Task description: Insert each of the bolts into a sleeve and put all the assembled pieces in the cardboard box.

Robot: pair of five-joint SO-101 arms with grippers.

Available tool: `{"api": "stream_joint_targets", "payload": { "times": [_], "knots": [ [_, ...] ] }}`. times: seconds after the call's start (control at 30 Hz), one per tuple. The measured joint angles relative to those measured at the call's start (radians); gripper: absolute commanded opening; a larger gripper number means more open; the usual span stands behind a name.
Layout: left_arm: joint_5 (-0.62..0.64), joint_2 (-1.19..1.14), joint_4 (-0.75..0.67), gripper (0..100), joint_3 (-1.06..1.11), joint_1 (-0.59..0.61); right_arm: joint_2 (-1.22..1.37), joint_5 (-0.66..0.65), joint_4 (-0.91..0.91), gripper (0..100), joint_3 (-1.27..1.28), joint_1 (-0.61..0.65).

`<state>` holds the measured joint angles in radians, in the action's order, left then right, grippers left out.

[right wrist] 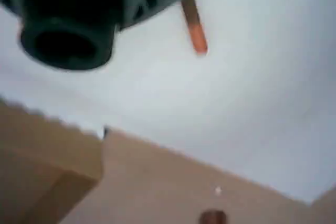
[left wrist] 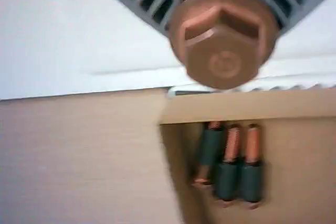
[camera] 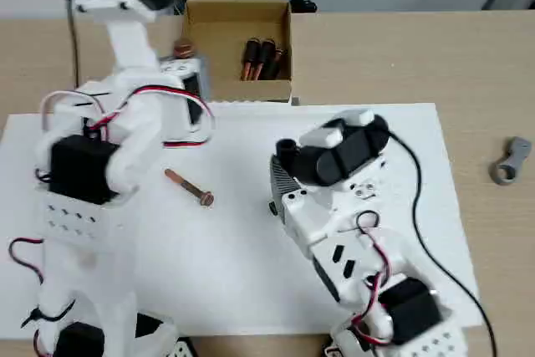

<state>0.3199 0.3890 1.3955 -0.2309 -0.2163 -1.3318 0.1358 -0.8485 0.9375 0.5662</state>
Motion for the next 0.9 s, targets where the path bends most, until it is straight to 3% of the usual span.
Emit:
{"api": "stream_joint_targets", "payload": {
  "times": [0.17, 0.27, 0.43, 0.9],
  "knots": [
    [0.000, 0.000, -0.097, 0, 0.000, -0.100, -0.051, 0.000, 0.417, 0.3, 0.298, 0.000],
    [0.000, 0.000, -0.120, 0, 0.000, -0.158, -0.055, 0.000, 0.580, 0.3, 0.379, 0.003],
    [0.000, 0.000, -0.118, 0, 0.000, -0.230, -0.055, 0.000, 0.640, 0.3, 0.396, 0.052],
    [0.000, 0.006, 0.023, 0, 0.005, -0.238, -0.054, 0.000, 0.643, 0.3, 0.402, 0.069]
  ]
}}
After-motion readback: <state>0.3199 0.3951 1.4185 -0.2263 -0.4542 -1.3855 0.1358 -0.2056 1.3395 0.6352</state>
